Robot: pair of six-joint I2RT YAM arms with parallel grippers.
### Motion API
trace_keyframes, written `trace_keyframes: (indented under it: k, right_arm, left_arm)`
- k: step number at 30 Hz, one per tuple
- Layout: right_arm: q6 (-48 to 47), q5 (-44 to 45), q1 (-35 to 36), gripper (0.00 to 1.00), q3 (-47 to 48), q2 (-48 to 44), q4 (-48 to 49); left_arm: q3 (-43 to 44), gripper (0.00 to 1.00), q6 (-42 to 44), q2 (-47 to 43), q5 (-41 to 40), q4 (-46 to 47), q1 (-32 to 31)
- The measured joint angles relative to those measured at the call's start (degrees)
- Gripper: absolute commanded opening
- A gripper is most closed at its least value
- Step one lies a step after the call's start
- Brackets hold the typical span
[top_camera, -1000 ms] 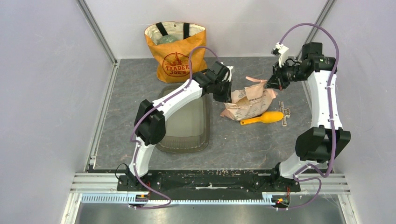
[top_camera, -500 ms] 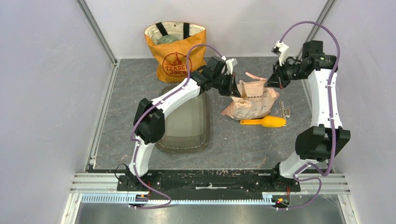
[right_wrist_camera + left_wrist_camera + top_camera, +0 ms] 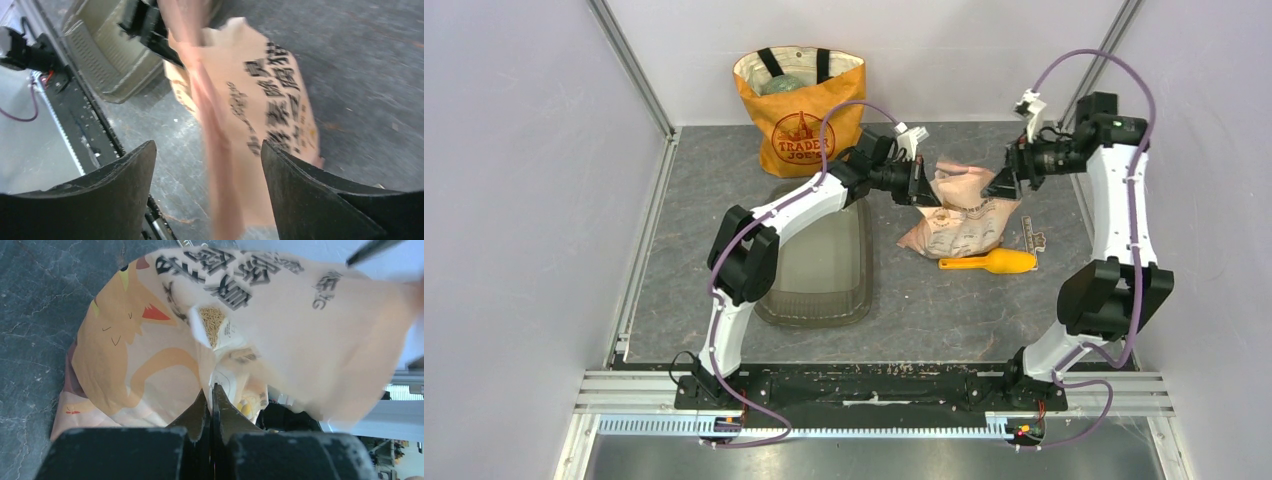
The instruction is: Fill the litter box with clean litter
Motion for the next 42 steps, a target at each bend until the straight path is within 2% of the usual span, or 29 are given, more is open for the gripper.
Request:
trace_keyframes:
  k: [5, 8, 14, 16, 17, 20, 22, 23, 24, 26, 29, 34, 36, 40, 42]
  right_arm:
    - [-4.79, -0.46, -7.69, 0.97, 1.29, 0.85, -2.14]
    - [-7.93, -0.66, -10.08, 0.97, -0.39, 1.14, -2.03]
    - [-12.26, -4.15, -10.51, 0.95, -7.34, 1.60, 0.37]
    - [-13.05, -5.57, -10.58, 0.88, -8.15, 2.36, 1.01]
    - [-13.35, -6.43, -10.58, 0.80, -8.33, 2.93, 1.38]
    - [-13.64, -8.07, -10.12, 0.34, -8.70, 3.98, 3.45]
    - [-12.68, -8.76, -9.73, 0.08, -9.11, 4.02, 5.33]
    - [-12.07, -9.14, -9.51, 0.00, -9.16, 4.02, 6.03]
    - [-11.52, -9.46, -9.35, 0.00, -9.16, 4.02, 6.56]
    - [-11.43, -9.66, -9.05, 0.00, -9.18, 4.02, 7.02]
    - [-11.78, -9.66, -8.98, 0.00, -9.18, 3.87, 7.08]
    - [-12.72, -9.73, -8.96, 0.00, -9.18, 3.63, 6.97]
    - [-13.18, -9.77, -8.94, 0.00, -9.18, 3.63, 6.73]
    - [-14.23, -9.70, -8.37, 0.00, -8.90, 3.63, 5.60]
    - [-14.36, -9.33, -7.89, 0.00, -8.48, 3.65, 5.44]
  left_arm:
    - [-0.50, 0.02, 0.02, 0.00, 1.36, 0.59, 0.48]
    - [-0.50, 0.02, 0.13, 0.00, 1.55, 0.55, 0.39]
    - [-0.76, 0.03, 0.17, -0.02, 1.60, 0.61, 0.39]
    - [-0.79, 0.06, 0.13, -0.11, 1.40, 0.57, 0.42]
    - [-0.81, 0.08, 0.11, -0.17, 1.22, 0.46, 0.42]
    - [-0.81, 0.30, -0.11, -0.55, -0.07, -0.22, 0.39]
    - [-0.81, 0.39, -0.55, -1.33, -1.49, -1.62, 0.33]
    - [-0.83, 0.43, -0.79, -1.99, -2.25, -2.78, 0.31]
    - [-0.90, 0.49, -0.87, -2.54, -3.06, -3.48, 0.31]
    - [-1.99, 0.52, -1.25, -4.50, -5.03, -5.07, 0.31]
    - [-3.89, 0.50, -2.25, -7.58, -7.76, -7.58, 0.33]
    - [-4.79, 0.37, -6.23, -9.99, -11.82, -9.79, 0.48]
    - [-4.79, 0.29, -8.24, -9.97, -12.17, -9.62, 0.52]
    - [-4.74, 0.03, -12.07, -9.05, -11.17, -6.95, 0.52]
    - [-4.66, 0.02, -13.94, -7.89, -9.46, -3.93, 0.46]
